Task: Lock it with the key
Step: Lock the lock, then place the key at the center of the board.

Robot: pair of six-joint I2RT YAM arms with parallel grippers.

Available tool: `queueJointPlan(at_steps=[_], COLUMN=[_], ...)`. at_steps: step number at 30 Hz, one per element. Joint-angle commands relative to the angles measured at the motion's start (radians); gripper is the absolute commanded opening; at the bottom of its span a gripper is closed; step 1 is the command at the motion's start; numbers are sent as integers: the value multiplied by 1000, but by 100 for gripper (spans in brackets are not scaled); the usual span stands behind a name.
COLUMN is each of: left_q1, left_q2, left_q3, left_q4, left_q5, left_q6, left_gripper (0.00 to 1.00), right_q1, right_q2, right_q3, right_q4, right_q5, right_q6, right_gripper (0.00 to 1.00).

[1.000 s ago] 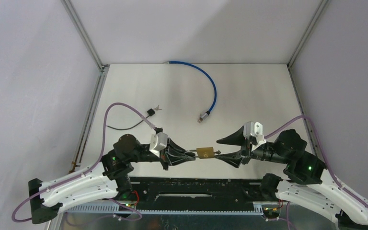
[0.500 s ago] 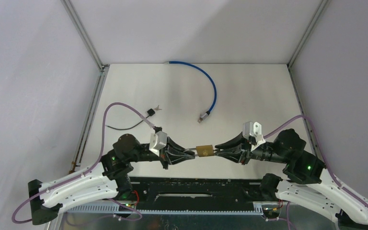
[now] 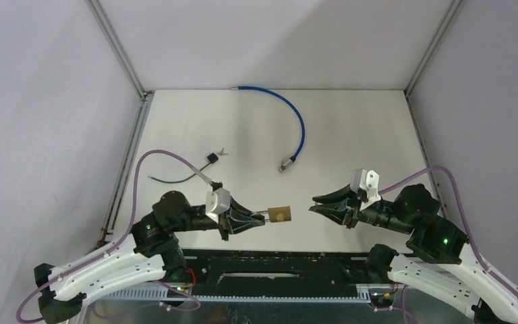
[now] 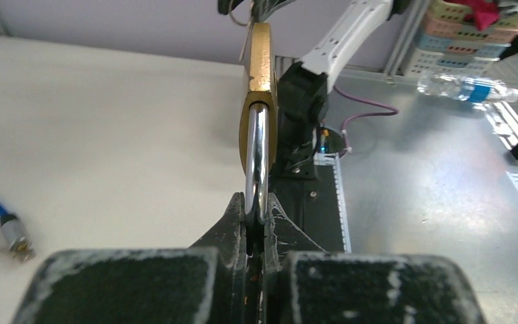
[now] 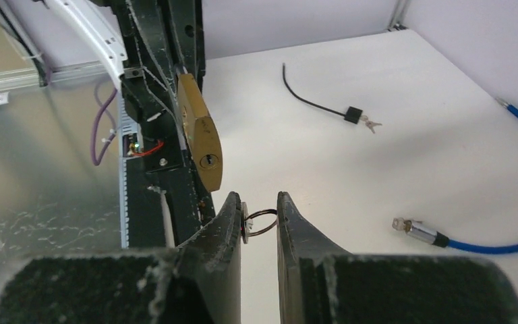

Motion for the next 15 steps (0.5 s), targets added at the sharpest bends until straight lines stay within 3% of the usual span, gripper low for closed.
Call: queueJointPlan(at_steps=[1,5,15], left_q1=[13,17,27], left_q2=[-39,-43,0], left_q3=[18,-3,-90], left_q4=[27,9,-6], left_q5=[-214,-413,-655], left_q6=[3,-47,-170], left_gripper=[0,0,0], right_q1=[-10,-13,-46], right_q2=[60,207,669], right_q3=[30,-42,-291], right_q4=[-15,61,485], right_q5=[124,222,313], right_q6=[23,151,573], right_gripper=[0,0,0])
